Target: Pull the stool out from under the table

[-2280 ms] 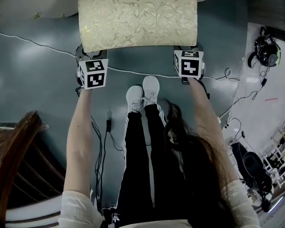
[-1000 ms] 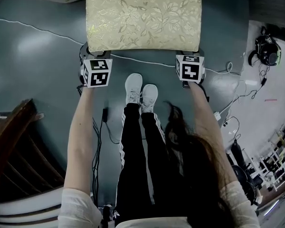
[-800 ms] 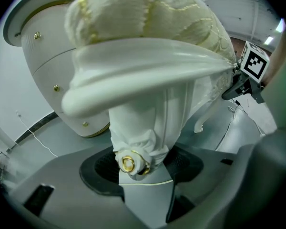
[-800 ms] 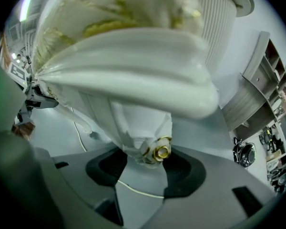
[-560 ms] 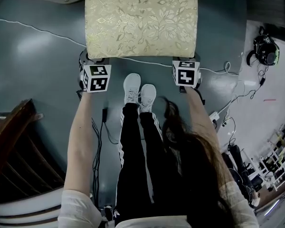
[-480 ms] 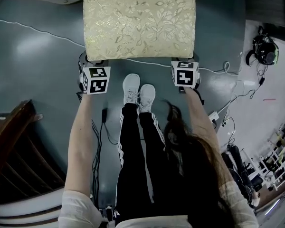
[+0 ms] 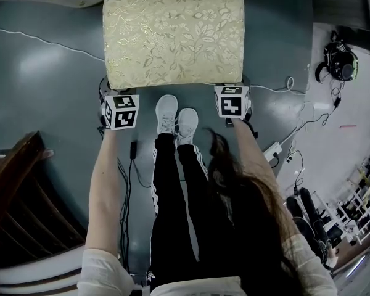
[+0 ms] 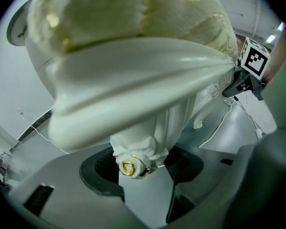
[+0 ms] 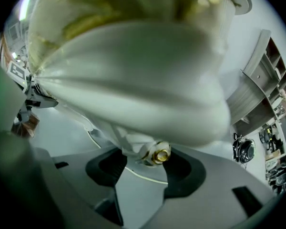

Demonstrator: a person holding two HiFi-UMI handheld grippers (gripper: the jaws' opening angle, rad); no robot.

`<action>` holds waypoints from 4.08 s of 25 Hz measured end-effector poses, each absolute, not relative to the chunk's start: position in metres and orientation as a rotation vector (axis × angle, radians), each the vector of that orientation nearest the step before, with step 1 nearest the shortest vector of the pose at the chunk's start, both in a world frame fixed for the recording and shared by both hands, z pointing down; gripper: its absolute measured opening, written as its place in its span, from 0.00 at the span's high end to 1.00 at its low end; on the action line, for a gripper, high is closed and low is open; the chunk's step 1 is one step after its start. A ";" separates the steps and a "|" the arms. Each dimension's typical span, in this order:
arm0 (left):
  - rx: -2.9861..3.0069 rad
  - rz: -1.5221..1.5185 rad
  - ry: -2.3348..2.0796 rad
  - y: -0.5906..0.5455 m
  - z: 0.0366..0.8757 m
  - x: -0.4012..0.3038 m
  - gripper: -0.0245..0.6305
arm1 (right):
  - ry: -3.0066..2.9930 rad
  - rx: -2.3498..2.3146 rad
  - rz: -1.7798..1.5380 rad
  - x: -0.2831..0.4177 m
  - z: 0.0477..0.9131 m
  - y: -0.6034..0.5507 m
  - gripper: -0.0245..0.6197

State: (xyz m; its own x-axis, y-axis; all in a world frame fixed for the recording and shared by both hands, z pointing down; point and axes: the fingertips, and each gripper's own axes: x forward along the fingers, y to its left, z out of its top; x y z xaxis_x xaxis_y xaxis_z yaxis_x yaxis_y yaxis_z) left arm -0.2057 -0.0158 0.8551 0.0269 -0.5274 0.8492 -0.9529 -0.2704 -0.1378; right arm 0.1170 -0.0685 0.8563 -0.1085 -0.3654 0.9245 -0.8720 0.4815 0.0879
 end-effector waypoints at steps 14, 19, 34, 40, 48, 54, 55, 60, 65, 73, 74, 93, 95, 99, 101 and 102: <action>1.788 1.231 -1.440 -0.016 0.848 -0.211 0.55 | -1.661 1.001 0.630 0.115 0.849 -0.059 0.59; 1.788 1.229 -1.440 -0.016 0.846 -0.212 0.55 | -1.656 1.005 0.636 0.114 0.848 -0.057 0.59; 1.761 1.198 -1.407 -0.011 0.837 -0.212 0.53 | -1.673 1.013 0.718 0.111 0.835 -0.056 0.54; 1.706 1.155 -1.423 -0.008 0.804 -0.207 0.53 | -1.648 1.016 0.744 0.110 0.805 -0.052 0.54; 1.579 1.177 -1.374 0.025 0.714 -0.192 0.53 | -1.679 1.021 0.733 0.116 0.706 -0.047 0.54; 1.543 0.951 -1.543 0.001 0.604 -0.181 0.53 | -1.745 1.061 0.665 0.110 0.592 -0.064 0.54; 1.544 0.899 -1.569 -0.005 0.585 -0.176 0.53 | -1.760 1.089 0.649 0.110 0.572 -0.068 0.54; 1.667 0.630 -1.674 -0.044 0.475 -0.157 0.53 | -1.859 1.213 0.641 0.098 0.471 -0.083 0.54; 1.855 0.477 -1.738 -0.057 0.374 -0.122 0.53 | -2.038 1.273 0.504 0.094 0.368 -0.084 0.60; 2.147 0.236 -1.922 -0.083 0.218 -0.090 0.85 | -2.315 1.448 0.291 0.093 0.240 -0.096 0.72; 2.162 0.193 -1.951 -0.084 0.203 -0.089 0.87 | -2.341 1.485 0.289 0.094 0.228 -0.098 0.74; 2.226 0.153 -2.175 -0.067 0.125 -0.092 0.92 | -2.454 1.639 0.147 0.108 0.157 -0.102 0.91; 2.221 0.174 -2.187 -0.065 0.128 -0.094 0.92 | -2.453 1.633 0.152 0.109 0.161 -0.100 0.91; 2.189 0.169 -2.214 -0.057 0.128 -0.100 0.92 | -2.458 1.603 0.151 0.107 0.165 -0.093 0.91; 2.183 0.163 -2.223 -0.055 0.126 -0.100 0.92 | -2.462 1.595 0.149 0.107 0.164 -0.092 0.91; 2.183 0.162 -2.223 -0.055 0.126 -0.100 0.92 | -2.463 1.594 0.148 0.107 0.164 -0.092 0.91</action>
State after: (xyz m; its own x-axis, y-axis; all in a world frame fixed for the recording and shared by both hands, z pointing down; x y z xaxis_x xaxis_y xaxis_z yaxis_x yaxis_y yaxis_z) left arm -0.1001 -0.0552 0.1263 -0.0204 -0.9959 0.0882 -0.9982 0.0153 -0.0588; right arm 0.1068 -0.0919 0.1644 -0.3965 -0.8903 0.2239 -0.9108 0.4121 0.0261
